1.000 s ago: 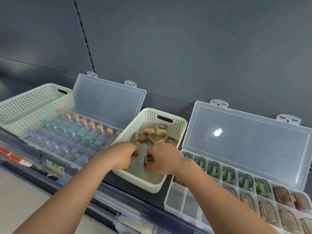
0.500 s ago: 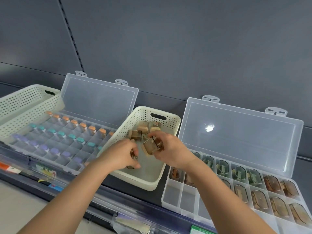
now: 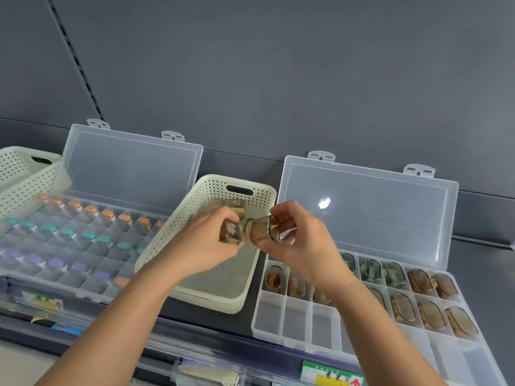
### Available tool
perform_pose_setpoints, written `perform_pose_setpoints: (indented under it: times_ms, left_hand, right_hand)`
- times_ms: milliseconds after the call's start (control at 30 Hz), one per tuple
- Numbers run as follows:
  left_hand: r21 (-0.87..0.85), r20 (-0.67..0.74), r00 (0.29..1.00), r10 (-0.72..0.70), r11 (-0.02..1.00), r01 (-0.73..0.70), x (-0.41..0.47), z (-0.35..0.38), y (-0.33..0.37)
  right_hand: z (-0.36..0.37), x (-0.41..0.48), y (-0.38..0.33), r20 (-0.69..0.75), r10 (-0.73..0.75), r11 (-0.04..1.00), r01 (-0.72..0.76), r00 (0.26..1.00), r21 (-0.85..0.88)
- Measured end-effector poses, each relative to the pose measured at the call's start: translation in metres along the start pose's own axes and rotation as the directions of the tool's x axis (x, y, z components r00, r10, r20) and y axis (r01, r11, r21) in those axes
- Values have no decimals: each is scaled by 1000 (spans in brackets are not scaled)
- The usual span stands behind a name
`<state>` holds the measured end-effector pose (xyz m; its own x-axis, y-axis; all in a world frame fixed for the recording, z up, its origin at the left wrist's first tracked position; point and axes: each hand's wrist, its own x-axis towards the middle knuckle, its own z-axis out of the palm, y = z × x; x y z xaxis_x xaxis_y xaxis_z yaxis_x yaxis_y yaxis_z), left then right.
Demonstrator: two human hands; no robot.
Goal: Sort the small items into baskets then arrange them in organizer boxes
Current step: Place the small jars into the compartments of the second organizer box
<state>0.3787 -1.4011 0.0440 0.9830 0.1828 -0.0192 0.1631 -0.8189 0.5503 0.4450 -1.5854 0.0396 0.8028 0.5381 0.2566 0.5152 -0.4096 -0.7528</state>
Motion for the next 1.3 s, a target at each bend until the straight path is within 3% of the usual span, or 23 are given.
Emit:
perform_pose_setpoints:
  times_ms: [133, 267, 533, 700, 1033, 1300]
  left_hand:
    - [-16, 89, 985, 147, 989, -146, -8, -2, 20]
    - [-18, 187, 962, 201, 979, -201, -17, 4, 32]
    - [65, 240, 922, 304, 942, -328, -33, 33, 41]
    - [184, 203, 910, 361, 899, -397, -36, 51, 42]
    - [268, 303, 883, 358, 857, -439, -40, 59, 32]
    - [312, 311, 881, 355, 838, -448, -40, 68, 22]
  right_hand:
    - [-19, -20, 4, 0, 16, 996, -16, 1000, -89]
    - [-30, -43, 9, 12, 18, 989, -16, 1000, -145]
    - [-33, -74, 17, 78, 59, 972, -40, 995, -232]
    - [-31, -81, 20, 151, 88, 954, -40, 985, -296]
    - [-13, -87, 26, 272, 109, 874, 39, 956, -485]
    - [-12, -88, 29, 332, 170, 860, 25, 928, -510]
